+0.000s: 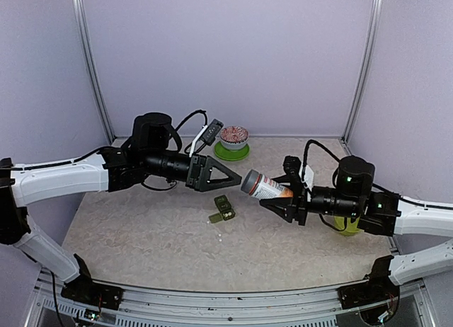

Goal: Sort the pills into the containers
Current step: Screw the lid of the pill bottle onto the pill bottle.

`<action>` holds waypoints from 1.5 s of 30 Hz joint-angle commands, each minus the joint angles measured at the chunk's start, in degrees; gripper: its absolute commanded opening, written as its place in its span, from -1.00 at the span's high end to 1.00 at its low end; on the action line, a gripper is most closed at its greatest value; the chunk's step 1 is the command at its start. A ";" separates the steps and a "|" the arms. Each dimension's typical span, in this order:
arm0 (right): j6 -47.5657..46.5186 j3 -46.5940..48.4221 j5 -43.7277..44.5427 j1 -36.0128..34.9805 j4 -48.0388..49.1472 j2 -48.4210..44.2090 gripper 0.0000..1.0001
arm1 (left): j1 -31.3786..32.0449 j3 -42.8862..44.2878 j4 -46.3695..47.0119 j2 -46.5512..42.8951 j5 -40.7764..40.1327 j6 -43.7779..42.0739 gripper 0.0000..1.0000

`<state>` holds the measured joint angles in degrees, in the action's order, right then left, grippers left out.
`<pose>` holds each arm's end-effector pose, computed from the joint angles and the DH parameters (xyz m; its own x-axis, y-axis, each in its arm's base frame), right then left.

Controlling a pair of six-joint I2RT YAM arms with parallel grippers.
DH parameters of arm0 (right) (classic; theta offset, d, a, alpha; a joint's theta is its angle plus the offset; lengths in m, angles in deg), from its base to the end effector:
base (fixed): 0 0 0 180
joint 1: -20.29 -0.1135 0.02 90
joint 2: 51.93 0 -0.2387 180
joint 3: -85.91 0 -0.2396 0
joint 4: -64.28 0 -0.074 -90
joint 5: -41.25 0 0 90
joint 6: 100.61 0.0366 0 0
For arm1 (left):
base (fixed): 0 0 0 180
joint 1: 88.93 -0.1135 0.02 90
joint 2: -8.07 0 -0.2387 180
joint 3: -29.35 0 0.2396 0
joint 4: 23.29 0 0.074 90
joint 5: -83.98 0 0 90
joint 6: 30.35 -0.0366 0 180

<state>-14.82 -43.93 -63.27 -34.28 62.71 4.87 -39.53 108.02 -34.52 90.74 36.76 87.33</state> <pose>0.1291 0.1973 0.2699 -0.0141 -0.1424 -0.9897 -0.9362 0.3495 -0.0370 0.1932 -0.2636 0.3070 -0.6084 0.1859 -0.7716 0.7918 0.0750 -0.6062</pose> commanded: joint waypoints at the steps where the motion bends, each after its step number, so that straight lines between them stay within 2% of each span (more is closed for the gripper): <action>1: -8.21 2.24 10.72 -2.86 -2.03 -0.01 0.16 | -0.45 0.82 6.44 2.35 3.83 8.20 -0.97; 6: -10.68 2.48 15.58 -5.60 -3.41 1.11 0.15 | -0.41 0.64 11.34 5.15 6.43 12.88 -0.97; 10: -11.23 2.54 17.37 -7.34 -2.94 2.29 0.15 | -0.20 1.12 11.47 6.52 6.65 13.72 -0.95; 22: -13.22 2.99 19.26 -9.39 -1.23 2.92 0.14 | -0.36 1.23 5.87 7.15 4.09 11.40 -0.82; 45: -11.84 2.83 23.66 -10.03 2.18 4.74 0.13 | 0.40 1.23 8.05 8.21 7.77 11.02 -0.10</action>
<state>-28.11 -42.77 -42.64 -44.07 61.33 9.41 -39.79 108.04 -28.27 99.27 41.72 99.04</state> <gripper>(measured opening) 0.514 0.573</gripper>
